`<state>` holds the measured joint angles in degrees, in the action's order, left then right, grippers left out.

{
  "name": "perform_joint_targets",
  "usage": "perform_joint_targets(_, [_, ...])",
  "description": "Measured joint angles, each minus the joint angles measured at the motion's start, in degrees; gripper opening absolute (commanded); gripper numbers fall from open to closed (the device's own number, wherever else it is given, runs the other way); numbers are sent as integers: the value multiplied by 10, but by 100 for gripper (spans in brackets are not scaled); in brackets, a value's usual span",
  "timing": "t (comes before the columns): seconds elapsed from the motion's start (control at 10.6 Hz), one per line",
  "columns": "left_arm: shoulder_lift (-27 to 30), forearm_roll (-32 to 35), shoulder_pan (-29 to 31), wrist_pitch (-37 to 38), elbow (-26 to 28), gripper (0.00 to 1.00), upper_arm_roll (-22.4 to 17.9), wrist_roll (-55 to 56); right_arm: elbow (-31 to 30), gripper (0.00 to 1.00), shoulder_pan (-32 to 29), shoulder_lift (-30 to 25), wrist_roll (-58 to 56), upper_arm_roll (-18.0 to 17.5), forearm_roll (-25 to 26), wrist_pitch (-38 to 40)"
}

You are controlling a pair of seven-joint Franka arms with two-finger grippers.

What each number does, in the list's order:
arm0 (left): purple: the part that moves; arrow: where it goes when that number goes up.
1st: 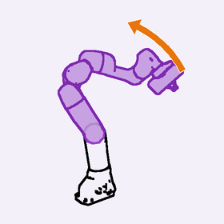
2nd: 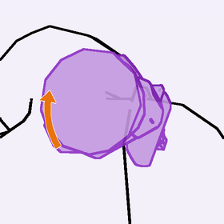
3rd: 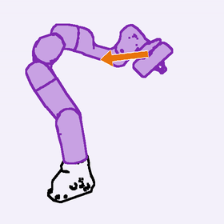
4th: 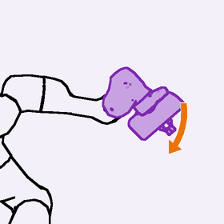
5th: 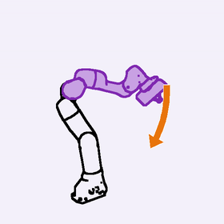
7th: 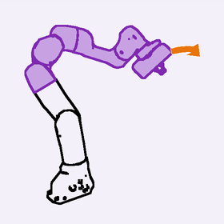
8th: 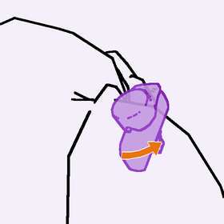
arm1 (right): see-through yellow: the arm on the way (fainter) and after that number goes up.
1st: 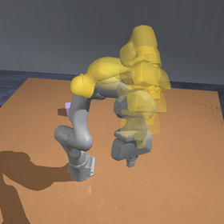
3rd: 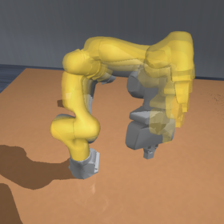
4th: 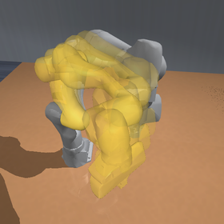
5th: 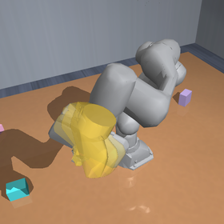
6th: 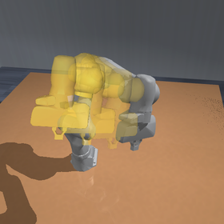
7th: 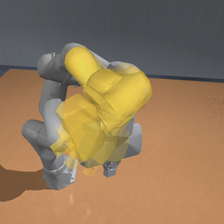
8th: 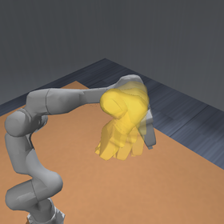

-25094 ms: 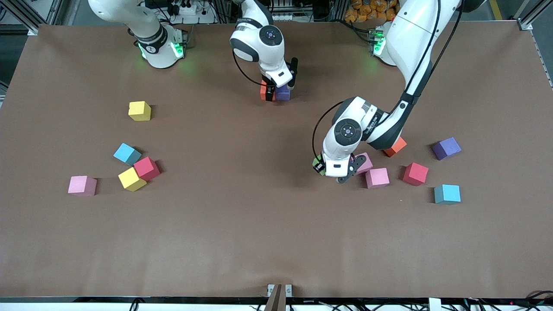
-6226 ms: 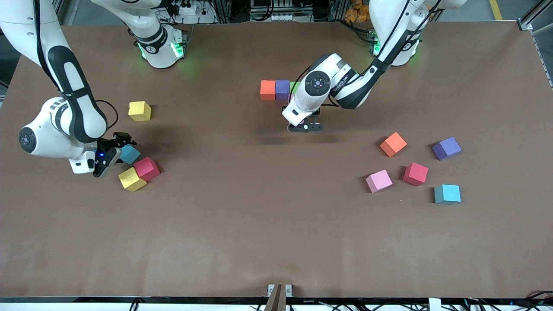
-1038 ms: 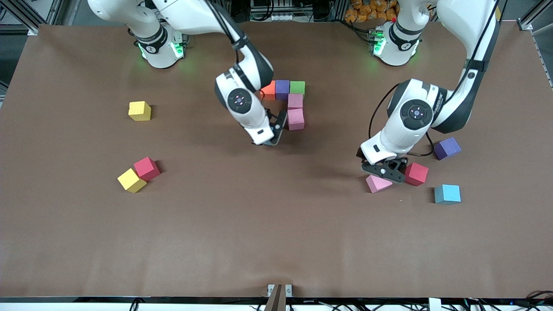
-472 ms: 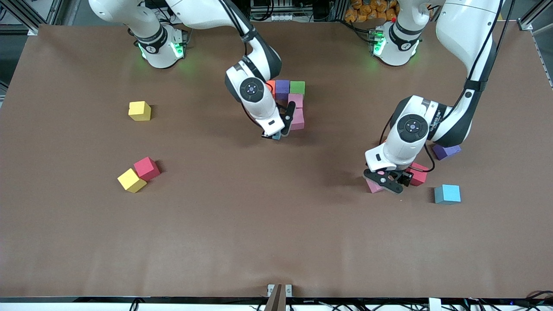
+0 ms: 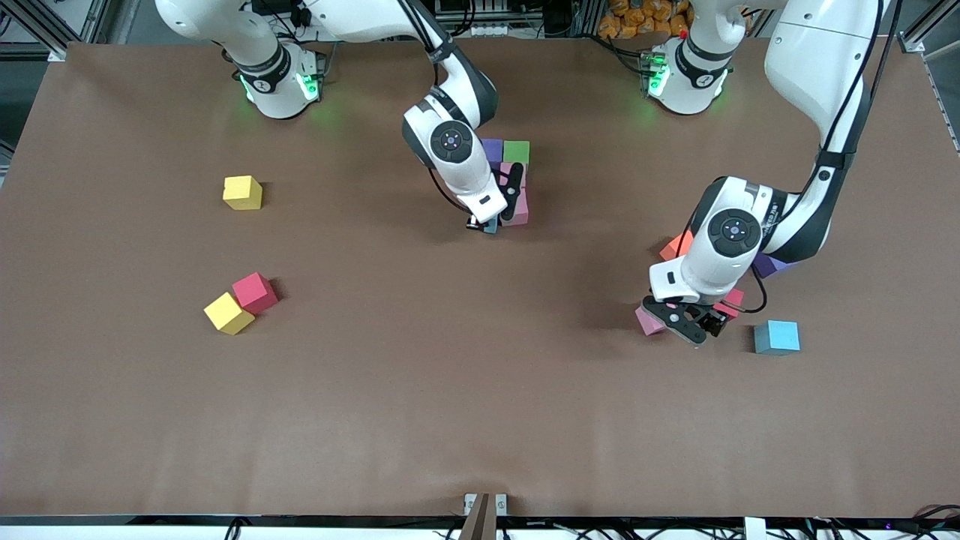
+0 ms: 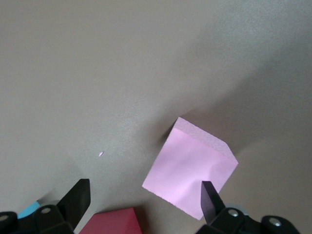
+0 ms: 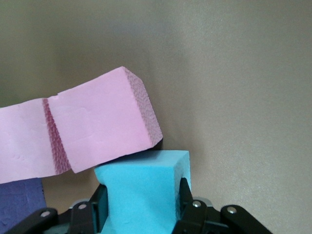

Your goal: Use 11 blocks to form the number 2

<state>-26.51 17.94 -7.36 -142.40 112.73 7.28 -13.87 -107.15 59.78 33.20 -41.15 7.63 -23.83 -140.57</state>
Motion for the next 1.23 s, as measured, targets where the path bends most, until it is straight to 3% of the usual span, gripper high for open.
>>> perform_joint_targets(0.28, [-1,-27,-1,0,7,100,3,-36,0,20,0,0,0,0,-1,0])
perform_joint_targets(0.66, [-1,-226,14,-1,8,100,-1,-256,0,20,15,1,1,0,-22,0])
perform_joint_targets(0.85, [-1,-244,16,-1,9,100,-1,-278,0,25,17,2,1,0,-22,0])
perform_joint_targets(0.94, [-1,-244,15,-1,9,100,-1,-280,0,47,17,2,1,0,-23,0])
perform_joint_targets(1.04, [-2,-244,14,-1,9,100,0,-289,0,99,17,2,6,0,-23,0])
perform_joint_targets(1.23, [-8,-244,14,-1,9,100,-1,-318,-1,100,18,7,26,-1,-28,5])
